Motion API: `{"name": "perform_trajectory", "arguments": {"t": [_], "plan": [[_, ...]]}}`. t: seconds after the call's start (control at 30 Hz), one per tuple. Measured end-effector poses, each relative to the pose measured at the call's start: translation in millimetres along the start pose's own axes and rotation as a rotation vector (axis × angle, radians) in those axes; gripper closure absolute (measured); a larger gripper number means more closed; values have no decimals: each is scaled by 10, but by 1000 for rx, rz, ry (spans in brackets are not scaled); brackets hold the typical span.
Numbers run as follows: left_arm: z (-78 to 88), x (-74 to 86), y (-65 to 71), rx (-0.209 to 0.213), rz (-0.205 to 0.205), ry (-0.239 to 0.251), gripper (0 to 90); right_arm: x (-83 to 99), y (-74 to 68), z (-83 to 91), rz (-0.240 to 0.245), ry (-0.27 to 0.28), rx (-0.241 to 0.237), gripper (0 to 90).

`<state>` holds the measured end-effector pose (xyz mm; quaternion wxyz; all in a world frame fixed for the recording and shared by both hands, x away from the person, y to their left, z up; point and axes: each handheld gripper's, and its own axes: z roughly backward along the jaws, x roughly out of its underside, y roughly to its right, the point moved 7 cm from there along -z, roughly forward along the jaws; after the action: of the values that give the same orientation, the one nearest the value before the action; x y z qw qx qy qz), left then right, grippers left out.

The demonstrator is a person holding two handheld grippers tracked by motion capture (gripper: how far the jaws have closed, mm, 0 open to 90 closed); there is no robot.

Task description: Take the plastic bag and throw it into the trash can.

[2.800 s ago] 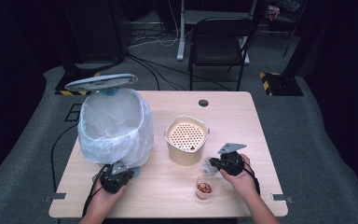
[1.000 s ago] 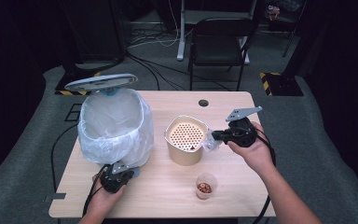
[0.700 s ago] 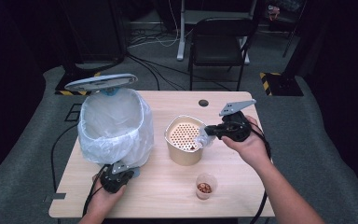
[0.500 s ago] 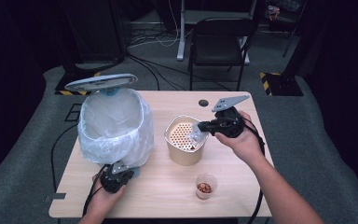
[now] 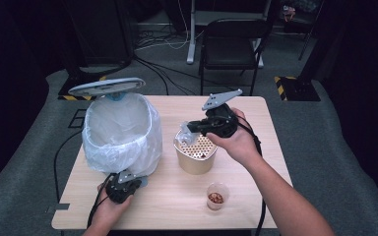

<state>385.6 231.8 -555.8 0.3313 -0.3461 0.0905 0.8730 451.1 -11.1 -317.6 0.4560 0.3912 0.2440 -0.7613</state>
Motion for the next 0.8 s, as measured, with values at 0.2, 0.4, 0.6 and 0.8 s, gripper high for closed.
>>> {"name": "perform_trajectory", "arguments": {"t": [0.2, 0.4, 0.6, 0.8], "plan": [[0, 0, 1, 0, 1, -1, 900, -135, -99, -46, 24, 11, -18, 863], [-3, 3, -3, -7, 6, 0, 900, -260, -165, -121, 38, 27, -37, 862], [-2, 2, 7, -1, 12, -1, 900, -364, -181, -240, 54, 39, -42, 860], [-1, 2, 7, 0, 11, -1, 900, -441, -180, -342, 67, 44, -50, 860]]}}
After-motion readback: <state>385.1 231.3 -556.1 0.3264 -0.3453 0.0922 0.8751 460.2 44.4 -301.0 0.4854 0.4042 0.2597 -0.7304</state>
